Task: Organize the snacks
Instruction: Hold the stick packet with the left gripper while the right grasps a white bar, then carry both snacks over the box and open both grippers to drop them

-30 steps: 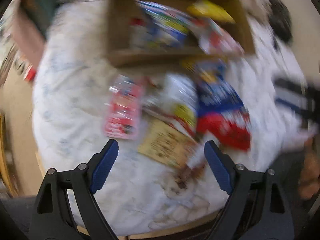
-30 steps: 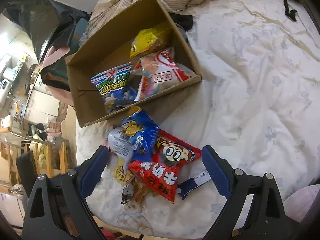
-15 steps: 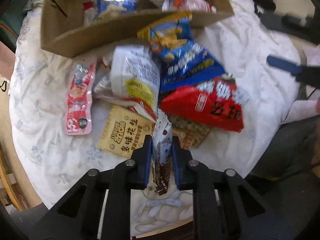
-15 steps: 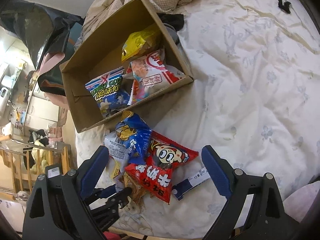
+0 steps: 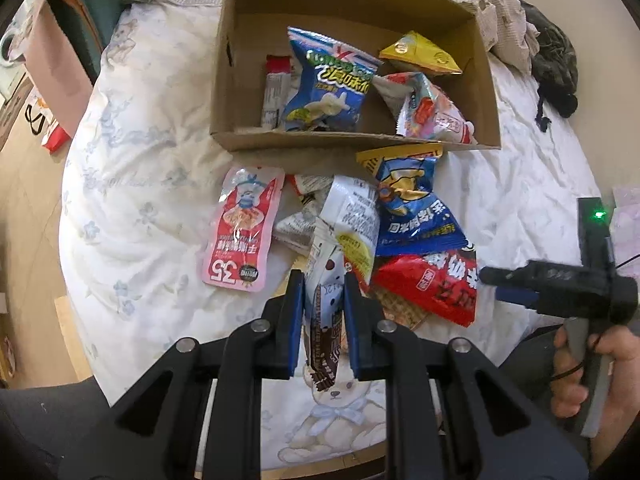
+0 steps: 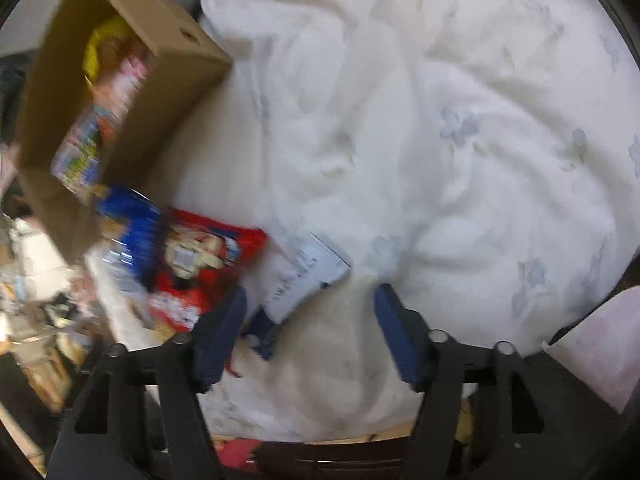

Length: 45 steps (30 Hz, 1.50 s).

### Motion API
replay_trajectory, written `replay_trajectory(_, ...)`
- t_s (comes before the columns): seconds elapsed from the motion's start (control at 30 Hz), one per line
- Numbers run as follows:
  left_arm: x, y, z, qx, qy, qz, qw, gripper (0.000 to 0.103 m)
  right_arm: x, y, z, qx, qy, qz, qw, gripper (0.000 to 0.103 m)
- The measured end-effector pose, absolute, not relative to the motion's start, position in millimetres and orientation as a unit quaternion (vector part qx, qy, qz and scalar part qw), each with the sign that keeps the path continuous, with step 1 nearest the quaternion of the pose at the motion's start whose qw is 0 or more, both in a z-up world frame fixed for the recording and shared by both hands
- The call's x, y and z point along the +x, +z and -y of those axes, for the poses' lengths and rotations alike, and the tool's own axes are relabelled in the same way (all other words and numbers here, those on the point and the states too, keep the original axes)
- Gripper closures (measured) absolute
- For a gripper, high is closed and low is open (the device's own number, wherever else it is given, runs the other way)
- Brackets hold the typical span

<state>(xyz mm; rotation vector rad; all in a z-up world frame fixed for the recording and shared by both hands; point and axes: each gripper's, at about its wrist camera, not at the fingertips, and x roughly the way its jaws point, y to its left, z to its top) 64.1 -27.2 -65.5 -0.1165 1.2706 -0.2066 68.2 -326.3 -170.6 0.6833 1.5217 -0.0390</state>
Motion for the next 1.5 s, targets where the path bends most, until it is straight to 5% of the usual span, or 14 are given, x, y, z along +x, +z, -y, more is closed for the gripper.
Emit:
replay_trajectory(0.27,62.9,-65.0,26.9,-0.054,-0.091,-0.588,0.802,0.087,82.6,-179.8,294.3,0.214,-0.027,-0.691,0.690,0.045)
replay_trajectory(0.53,65.7,-66.2,17.6,-0.078,-0.078,-0.592,0.798,0.087,81.3,-169.0,291.0,0.154,-0.042,-0.671,0.724,0.084)
replay_trajectory(0.73,66.3,-66.4,13.4,-0.085,-0.072,-0.592,0.798,0.087,89.6,-134.1,294.4,0.153,-0.044,-0.603,0.782,0.084)
replay_trajectory(1.17,67.6,-59.8,8.1,-0.092,-0.067,-0.582,0.805,0.087,92.0,-143.5,288.4,0.140,-0.036,-0.612,0.777,0.084)
replay_trajectory(1.5,72.4,-62.5,-9.9,-0.092,-0.028,-0.570,0.816,0.087,83.4,-75.3,278.9,0.153,-0.001,-0.513,0.845,0.084)
